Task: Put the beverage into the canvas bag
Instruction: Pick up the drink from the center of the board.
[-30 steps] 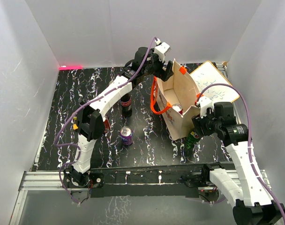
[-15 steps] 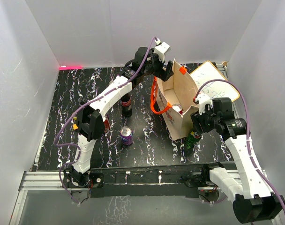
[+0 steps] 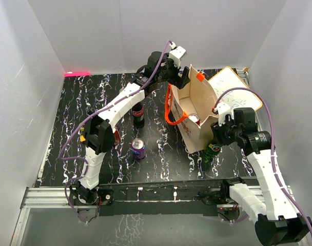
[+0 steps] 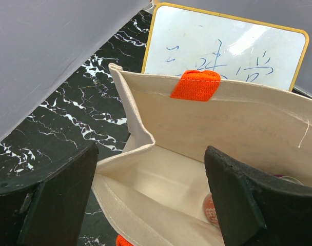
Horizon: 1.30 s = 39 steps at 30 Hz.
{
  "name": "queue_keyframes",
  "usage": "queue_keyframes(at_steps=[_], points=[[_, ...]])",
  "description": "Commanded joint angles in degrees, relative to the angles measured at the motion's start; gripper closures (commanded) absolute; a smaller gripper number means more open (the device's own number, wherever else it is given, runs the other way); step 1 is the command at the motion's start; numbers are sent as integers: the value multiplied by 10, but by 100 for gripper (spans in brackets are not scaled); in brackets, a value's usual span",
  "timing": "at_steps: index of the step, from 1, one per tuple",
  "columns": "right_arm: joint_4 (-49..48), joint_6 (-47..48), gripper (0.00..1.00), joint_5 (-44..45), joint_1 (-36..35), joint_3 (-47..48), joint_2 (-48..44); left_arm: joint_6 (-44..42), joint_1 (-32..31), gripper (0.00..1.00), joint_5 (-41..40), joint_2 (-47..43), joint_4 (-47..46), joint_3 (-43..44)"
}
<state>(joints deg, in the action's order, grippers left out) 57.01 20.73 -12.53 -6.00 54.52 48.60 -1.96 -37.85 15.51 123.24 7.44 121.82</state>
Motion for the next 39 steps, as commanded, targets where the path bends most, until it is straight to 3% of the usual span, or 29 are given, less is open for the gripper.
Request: queue_keyframes(at_steps=[1, 20, 39], points=[[-17, -1, 55, -2, -2, -3, -22, -1, -5, 17, 8, -39, -1, 5], [-24, -16, 46, 6, -2, -26, -29, -8, -8, 17, 3, -50, 3, -7], [-33, -48, 48, 32, -2, 3, -17, -12, -13, 16, 5, -50, 5, -6]])
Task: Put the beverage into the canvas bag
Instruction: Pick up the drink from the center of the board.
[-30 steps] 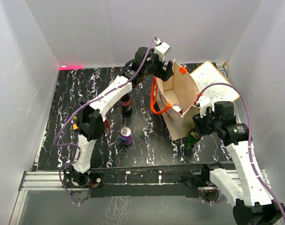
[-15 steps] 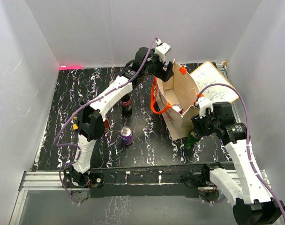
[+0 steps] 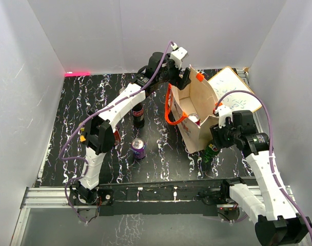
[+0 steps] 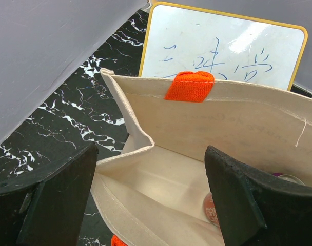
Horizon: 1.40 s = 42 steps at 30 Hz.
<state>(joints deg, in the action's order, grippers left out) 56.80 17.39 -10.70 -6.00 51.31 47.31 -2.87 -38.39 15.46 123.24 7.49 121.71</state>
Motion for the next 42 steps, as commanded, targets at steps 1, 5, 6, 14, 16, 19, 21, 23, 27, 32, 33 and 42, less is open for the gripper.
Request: queue_keyframes(at_steps=[1, 5, 6, 14, 16, 19, 21, 23, 27, 32, 33, 42], points=[[-32, -16, 48, 16, -2, 36, -6, -3, -8, 16, 5, -50, 4, -5], [-33, -18, 49, 17, -2, 44, -8, -3, -9, 16, 7, -48, 4, -5], [-33, -18, 50, 15, -2, 44, -8, -3, -9, 16, 8, -48, 4, -4], [-32, -17, 55, 11, -2, 43, 7, -5, -10, 16, 9, -46, 7, -3], [-32, -17, 58, 12, -2, 43, 9, -6, -10, 16, 9, -46, 8, -4], [-32, -17, 67, 12, -2, 44, 8, -7, -10, 16, 9, -46, 7, -4], [-30, -17, 73, 8, -2, 50, 4, -7, -10, 16, 10, -45, 6, -2], [-30, -16, 82, 5, -2, 57, -7, -6, -10, 16, 10, -44, 6, -1], [-23, -18, 92, 18, -2, 84, -34, -5, -10, 16, 8, -44, 4, 1], [29, -23, 92, 74, -2, 142, -45, -6, -11, 16, 3, -42, 2, 8], [37, -21, 92, 87, -2, 153, -46, -6, -11, 16, 3, -41, 2, 10], [15, -1, 92, 210, 9, 261, -17, 6, -10, 16, 6, -33, -1, 18]])
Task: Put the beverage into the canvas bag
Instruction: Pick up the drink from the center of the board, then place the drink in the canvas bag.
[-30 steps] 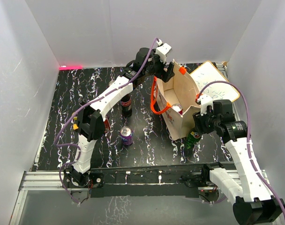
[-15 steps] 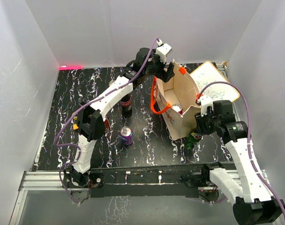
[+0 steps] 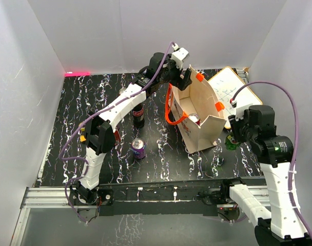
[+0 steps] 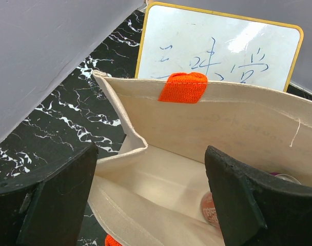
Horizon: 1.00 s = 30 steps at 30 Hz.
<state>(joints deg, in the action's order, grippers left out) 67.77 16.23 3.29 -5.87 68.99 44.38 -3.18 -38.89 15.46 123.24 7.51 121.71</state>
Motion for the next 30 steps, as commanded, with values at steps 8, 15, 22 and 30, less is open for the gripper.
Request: queue_keyframes(at_steps=[8, 15, 22, 30], points=[[-172, 14, 92, 60, 16, 235, 114, -3, -12, 16, -3, -32, -5, 35], [-225, 9, 92, 6, 15, 382, 220, -29, -20, 16, -15, -37, 0, 37], [-317, -2, 92, -49, 16, 447, 288, -67, -34, 16, -31, -35, 10, 51], [-326, -35, 92, -122, 4, 530, 352, -44, -35, 17, -83, -49, 15, 42]])
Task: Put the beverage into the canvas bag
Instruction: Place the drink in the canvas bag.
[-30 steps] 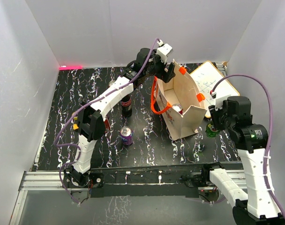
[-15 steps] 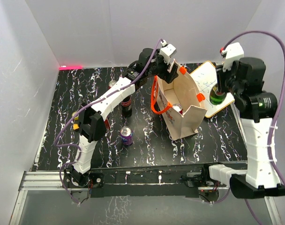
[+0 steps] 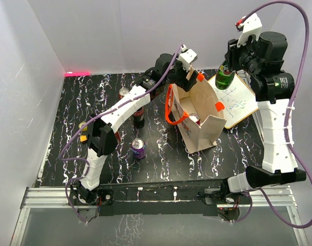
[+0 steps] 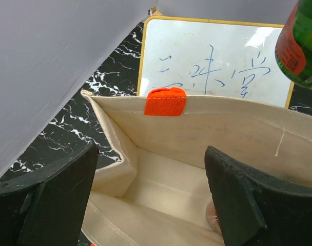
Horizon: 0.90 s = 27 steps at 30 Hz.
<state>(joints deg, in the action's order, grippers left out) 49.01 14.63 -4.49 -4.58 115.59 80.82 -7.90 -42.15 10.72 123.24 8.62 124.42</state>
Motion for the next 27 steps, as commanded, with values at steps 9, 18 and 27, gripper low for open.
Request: queue_keyframes(at_steps=[9, 18, 27], points=[[-152, -36, 92, -42, -79, 30, -10, -34, -2, 18, -112, -75, -2, 6], [-196, -40, 92, -25, -120, -64, -18, -31, 11, 18, -123, -102, 13, -32], [-250, -40, 92, -29, -123, -159, -30, 41, 32, 22, -89, -112, 45, -81]])
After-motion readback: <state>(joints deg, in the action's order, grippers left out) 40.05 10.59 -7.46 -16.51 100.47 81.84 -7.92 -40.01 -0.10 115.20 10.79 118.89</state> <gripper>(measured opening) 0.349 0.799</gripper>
